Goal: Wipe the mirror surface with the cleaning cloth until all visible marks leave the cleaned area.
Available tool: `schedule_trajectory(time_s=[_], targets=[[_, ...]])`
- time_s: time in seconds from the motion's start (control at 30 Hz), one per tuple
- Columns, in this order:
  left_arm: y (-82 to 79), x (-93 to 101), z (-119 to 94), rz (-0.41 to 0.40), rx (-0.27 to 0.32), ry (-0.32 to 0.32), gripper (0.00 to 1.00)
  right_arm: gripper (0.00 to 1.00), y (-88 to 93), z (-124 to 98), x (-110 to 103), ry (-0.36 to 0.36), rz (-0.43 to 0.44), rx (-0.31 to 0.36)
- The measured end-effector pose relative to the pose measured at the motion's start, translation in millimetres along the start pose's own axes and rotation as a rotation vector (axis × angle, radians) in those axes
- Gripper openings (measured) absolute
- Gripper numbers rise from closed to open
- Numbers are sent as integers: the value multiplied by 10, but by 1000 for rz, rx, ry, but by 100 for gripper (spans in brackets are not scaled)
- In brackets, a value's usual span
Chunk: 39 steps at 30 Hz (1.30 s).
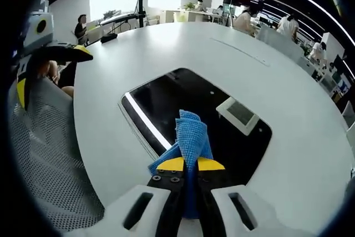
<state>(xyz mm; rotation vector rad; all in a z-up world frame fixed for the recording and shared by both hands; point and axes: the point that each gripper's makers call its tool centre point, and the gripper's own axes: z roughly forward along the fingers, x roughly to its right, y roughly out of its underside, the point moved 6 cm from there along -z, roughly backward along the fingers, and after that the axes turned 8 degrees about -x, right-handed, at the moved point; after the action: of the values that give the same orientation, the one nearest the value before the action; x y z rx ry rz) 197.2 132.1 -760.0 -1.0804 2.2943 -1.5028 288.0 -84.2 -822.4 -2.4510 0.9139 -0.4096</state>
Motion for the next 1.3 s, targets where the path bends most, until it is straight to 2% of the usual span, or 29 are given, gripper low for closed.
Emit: schedule_trajectory(time_s=[0.27,0.8,1.3], targets=[[5,-2,5,-6,-3,-3,88,0,-1,0,7,-8,-10,-2],[11,2,9,-1,-6,-5,88,0,32,2,16,4,-2,36],[5,7,5,-1,4,-8,88,0,255,-116,211,28,34,12]])
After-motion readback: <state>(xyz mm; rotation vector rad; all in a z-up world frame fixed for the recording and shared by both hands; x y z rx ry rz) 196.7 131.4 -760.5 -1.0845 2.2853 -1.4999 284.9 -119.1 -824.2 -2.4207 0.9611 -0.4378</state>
